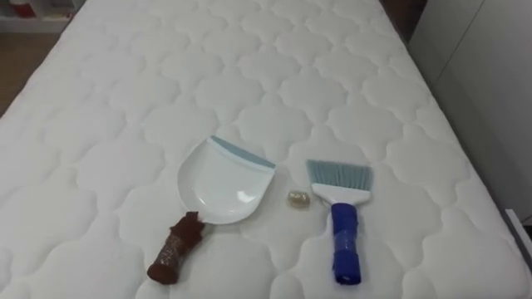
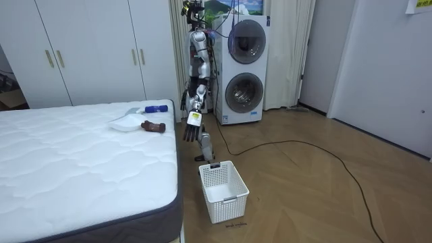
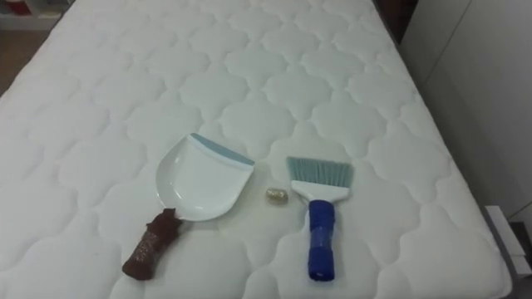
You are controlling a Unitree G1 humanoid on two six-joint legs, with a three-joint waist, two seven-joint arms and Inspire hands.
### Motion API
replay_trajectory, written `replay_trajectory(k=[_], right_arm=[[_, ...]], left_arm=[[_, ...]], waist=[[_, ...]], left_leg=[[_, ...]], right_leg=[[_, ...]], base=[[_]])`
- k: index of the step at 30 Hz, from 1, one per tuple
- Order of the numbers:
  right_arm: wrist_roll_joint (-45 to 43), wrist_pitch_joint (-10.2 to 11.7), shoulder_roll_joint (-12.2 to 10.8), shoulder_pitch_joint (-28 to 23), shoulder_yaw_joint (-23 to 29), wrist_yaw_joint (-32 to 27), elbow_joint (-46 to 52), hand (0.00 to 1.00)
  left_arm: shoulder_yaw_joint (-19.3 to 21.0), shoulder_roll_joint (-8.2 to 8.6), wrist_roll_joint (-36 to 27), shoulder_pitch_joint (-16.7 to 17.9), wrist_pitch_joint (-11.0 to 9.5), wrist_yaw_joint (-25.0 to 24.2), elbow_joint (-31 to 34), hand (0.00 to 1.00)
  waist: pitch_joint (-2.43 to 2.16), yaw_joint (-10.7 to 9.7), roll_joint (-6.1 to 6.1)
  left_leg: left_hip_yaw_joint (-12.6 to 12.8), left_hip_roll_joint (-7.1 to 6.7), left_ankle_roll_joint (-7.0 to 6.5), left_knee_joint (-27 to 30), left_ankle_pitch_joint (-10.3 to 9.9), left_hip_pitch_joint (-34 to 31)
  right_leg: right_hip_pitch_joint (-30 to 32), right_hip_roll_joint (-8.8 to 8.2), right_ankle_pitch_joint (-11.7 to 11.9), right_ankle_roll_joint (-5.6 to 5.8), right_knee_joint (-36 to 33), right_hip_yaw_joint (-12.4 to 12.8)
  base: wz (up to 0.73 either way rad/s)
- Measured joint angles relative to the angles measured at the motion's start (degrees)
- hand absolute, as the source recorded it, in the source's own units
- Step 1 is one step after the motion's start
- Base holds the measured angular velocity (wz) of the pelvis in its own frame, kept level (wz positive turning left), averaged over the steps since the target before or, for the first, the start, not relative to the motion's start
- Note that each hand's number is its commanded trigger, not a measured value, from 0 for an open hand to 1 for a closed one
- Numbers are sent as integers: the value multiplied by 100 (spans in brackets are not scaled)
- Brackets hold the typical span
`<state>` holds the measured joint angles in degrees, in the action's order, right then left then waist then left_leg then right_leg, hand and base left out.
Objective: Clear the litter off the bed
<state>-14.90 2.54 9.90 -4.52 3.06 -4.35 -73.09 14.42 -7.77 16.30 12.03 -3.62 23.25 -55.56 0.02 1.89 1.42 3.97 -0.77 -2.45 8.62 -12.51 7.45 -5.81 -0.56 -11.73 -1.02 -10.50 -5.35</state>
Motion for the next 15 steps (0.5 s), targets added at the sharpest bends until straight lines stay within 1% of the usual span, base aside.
replay_trajectory(k=[2,4,6,7,8,11,13,14,15], right_arm=[[4,78,2,-10,2,-4,-5,0],[1,144,3,-14,16,-8,2,0],[1,181,3,-11,17,-9,2,0],[37,229,5,-9,17,-7,1,0],[88,263,10,-12,17,-2,1,0],[144,318,43,-9,-7,36,4,0],[165,334,75,0,-27,88,8,0],[171,344,84,1,-47,91,11,0],[258,368,100,0,-122,104,12,0]], left_arm=[[2,-6,9,-4,-188,217,291,0],[2,-21,11,2,-289,406,506,0],[-13,-39,9,-3,-334,552,806,0],[-46,-65,9,-4,-423,637,958,0],[-76,-81,9,-8,-455,675,1026,0],[-355,-146,4,-9,-588,864,1431,0],[-624,-215,6,-17,-751,971,1572,0],[-669,-216,4,-21,-755,987,1625,0],[-737,-217,11,-32,-759,990,1770,0]], waist=[[-2,-1,5],[-6,-5,1],[-6,-5,1],[-8,-5,8],[-7,-9,8],[-2,-43,-2],[1,-43,-23],[3,-52,-24],[0,-66,-1]], left_leg=[[-22,-6,0,1,0,-31],[-28,-8,0,4,1,-38],[-43,-11,0,13,2,-49],[-50,-11,0,14,3,-39],[-57,-13,0,14,3,-26],[-106,-20,0,14,3,0],[-114,-18,0,14,3,20],[-115,-18,0,16,3,21],[-121,-16,0,17,3,14]], right_leg=[[21,2,1,0,8,-36],[26,2,1,1,10,-39],[27,-2,1,1,10,-62],[26,-5,2,2,11,-74],[24,-8,2,2,15,-80],[-47,-21,6,4,62,-129],[-77,-21,9,4,75,-137],[-77,-22,9,4,75,-136],[-71,-21,11,1,73,-132]], base=[[6],[0],[2],[3],[4],[8],[0],[0],[0]])
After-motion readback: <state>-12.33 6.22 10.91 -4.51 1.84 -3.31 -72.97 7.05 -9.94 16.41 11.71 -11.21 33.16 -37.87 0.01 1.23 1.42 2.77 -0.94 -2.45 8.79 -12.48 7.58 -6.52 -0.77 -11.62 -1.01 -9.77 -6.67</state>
